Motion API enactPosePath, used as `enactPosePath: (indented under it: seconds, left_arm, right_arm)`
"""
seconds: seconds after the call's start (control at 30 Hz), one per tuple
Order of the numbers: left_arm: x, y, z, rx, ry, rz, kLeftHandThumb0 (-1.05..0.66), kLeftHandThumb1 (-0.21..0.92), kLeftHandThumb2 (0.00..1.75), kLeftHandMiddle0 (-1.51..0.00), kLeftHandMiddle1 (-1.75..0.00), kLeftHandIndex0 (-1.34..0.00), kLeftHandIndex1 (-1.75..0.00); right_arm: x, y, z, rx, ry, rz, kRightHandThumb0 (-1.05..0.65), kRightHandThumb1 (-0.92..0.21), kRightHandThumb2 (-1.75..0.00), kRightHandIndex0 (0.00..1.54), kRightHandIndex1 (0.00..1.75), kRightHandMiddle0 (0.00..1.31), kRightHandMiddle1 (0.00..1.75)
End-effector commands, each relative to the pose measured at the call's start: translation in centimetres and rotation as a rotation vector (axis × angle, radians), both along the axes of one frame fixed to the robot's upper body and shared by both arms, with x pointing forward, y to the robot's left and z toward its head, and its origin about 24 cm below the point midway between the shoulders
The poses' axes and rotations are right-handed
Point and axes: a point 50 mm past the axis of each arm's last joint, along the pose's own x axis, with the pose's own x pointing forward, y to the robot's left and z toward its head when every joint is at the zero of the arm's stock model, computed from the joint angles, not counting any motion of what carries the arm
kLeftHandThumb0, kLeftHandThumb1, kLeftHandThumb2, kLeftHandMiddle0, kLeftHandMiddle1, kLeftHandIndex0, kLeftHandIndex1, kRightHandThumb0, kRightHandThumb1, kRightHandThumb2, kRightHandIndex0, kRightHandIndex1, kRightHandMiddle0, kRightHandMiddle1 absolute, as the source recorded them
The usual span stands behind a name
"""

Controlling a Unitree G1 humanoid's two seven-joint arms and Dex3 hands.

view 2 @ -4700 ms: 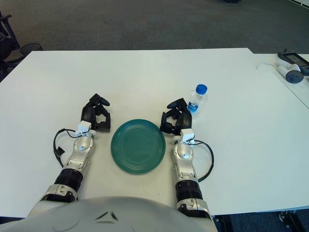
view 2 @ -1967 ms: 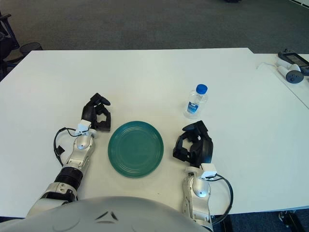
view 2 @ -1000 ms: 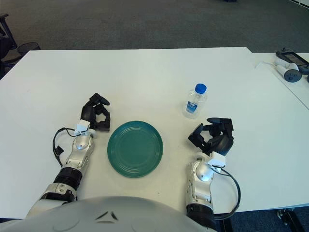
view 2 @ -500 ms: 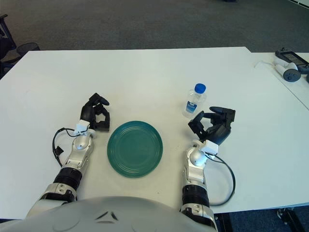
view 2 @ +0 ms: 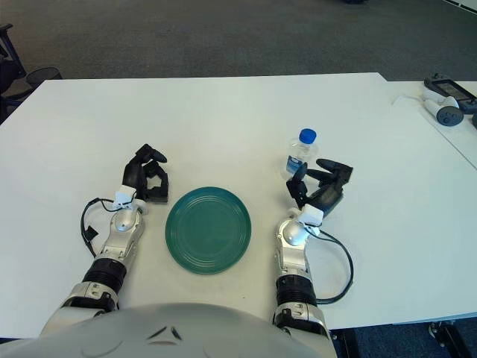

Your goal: Put the bottle into the plate.

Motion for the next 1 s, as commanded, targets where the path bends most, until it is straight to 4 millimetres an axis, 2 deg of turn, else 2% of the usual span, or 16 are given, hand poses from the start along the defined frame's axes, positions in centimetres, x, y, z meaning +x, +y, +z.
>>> enactPosePath:
  seconds: [0.0, 0.1, 0.2, 0.23, 0.27, 0.3, 0.33, 0.4, 0.47, 0.5, 0.53, 0.6, 0.7, 0.8, 0.97]
  left_arm:
    - [-1.9, 1.0, -2.7, 0.019, 0.125, 0.025, 0.0, -0.06, 1.75, -0.88, -1.75, -0.68, -1.75]
    - [-1.9, 1.0, -2.7, 0.019, 0.126, 0.023, 0.0, -0.06, 1.75, -0.88, -1.75, -0.68, -1.75]
    - [-1.9, 1.0, -2.7, 0.02, 0.128, 0.021, 0.0, -0.06, 1.75, -0.89, -1.75, -0.68, -1.75]
    - [-1.9, 0.9, -2.7, 0.02, 0.128, 0.02, 0.0, -0.06, 1.75, -0.89, -1.75, -0.68, -1.75]
    - [-1.9, 1.0, -2.7, 0.021, 0.129, 0.019, 0.0, -0.06, 1.75, -0.89, -1.75, -0.67, -1.75]
    - [-1.8, 1.0, -2.7, 0.021, 0.129, 0.019, 0.0, -0.06, 1.75, -0.89, -1.75, -0.68, -1.75]
    - [-1.8, 1.0, -2.7, 0.022, 0.13, 0.018, 0.0, -0.06, 1.75, -0.89, -1.75, -0.68, -1.75]
    - [-1.8, 1.0, -2.7, 0.021, 0.131, 0.016, 0.0, -0.06, 1.75, -0.89, -1.75, -0.67, -1.75]
    - [-1.8, 1.0, -2.7, 0.019, 0.13, 0.015, 0.0, -0.06, 1.75, -0.88, -1.75, -0.67, -1.75]
    - [-1.8, 1.0, -2.7, 0.018, 0.129, 0.014, 0.0, -0.06, 1.75, -0.88, -1.75, -0.67, -1.75]
    - [-1.8, 1.0, -2.7, 0.018, 0.129, 0.013, 0.0, -0.06, 1.75, -0.88, -1.75, -0.67, -1.75]
    - [-1.8, 1.0, -2.7, 0.016, 0.129, 0.012, 0.0, -0.06, 1.75, -0.88, -1.75, -0.67, -1.75]
    - [-1.8, 1.1, -2.7, 0.016, 0.131, 0.009, 0.0, -0.06, 1.75, -0.88, -1.75, -0.67, -1.75]
    - [-1.8, 1.1, -2.7, 0.018, 0.132, 0.009, 0.0, -0.06, 1.75, -0.88, -1.75, -0.67, -1.75]
    - [-1.8, 1.1, -2.7, 0.024, 0.133, 0.013, 0.0, -0.06, 1.75, -0.88, -1.75, -0.68, -1.75]
  right_arm:
    - [-4.3, 2.4, -5.5, 0.039, 0.295, 0.064, 0.0, -0.85, -0.62, 0.26, 1.63, 0.12, 1.75]
    - [-4.4, 2.5, -5.5, 0.024, 0.308, 0.115, 0.0, -0.88, -0.56, 0.26, 1.61, 0.12, 1.75]
    - [-4.5, 2.7, -5.5, 0.021, 0.314, 0.158, 0.23, -0.87, -0.56, 0.25, 1.68, 0.04, 1.73]
    - [-4.5, 2.7, -5.5, 0.021, 0.314, 0.165, 0.13, -0.77, -0.65, 0.2, 1.66, 0.03, 1.72]
    - [-4.5, 2.8, -5.5, 0.02, 0.314, 0.173, -0.04, -0.58, -0.84, 0.13, 1.64, 0.02, 1.72]
    - [-4.5, 2.9, -5.5, 0.019, 0.315, 0.178, -0.15, -0.47, -0.96, 0.08, 1.61, 0.01, 1.7]
    - [-4.5, 3.0, -5.5, 0.018, 0.314, 0.195, -0.2, -0.42, -1.0, 0.06, 1.59, 0.01, 1.7]
    - [-4.5, 3.2, -5.5, 0.019, 0.316, 0.222, -0.35, -0.39, -1.0, 0.03, 1.34, 0.0, 1.57]
    - [-4.6, 3.4, -5.5, 0.023, 0.322, 0.251, -0.4, -0.39, -0.97, 0.01, 1.15, 0.0, 1.38]
    - [-4.6, 3.5, -5.5, 0.026, 0.325, 0.265, -0.42, -0.4, -0.94, 0.01, 0.98, 0.0, 1.17]
    - [-4.7, 3.6, -5.5, 0.027, 0.329, 0.279, -0.43, -0.41, -0.93, 0.01, 0.92, 0.0, 1.08]
    - [-4.8, 3.5, -5.5, 0.024, 0.339, 0.295, -0.48, -0.42, -0.87, 0.0, 0.69, 0.0, 0.81]
    - [-5.3, 3.3, -5.8, 0.013, 0.369, 0.308, -0.59, -0.43, -0.81, 0.0, 0.23, 0.0, 0.34]
    - [-5.4, 3.2, -5.9, 0.002, 0.388, 0.311, -0.66, -0.44, -0.76, 0.0, 0.07, 0.0, 0.16]
    - [-5.3, 3.2, -6.0, -0.038, 0.412, 0.334, -0.81, -0.53, -0.58, 0.0, 0.01, 0.0, 0.03]
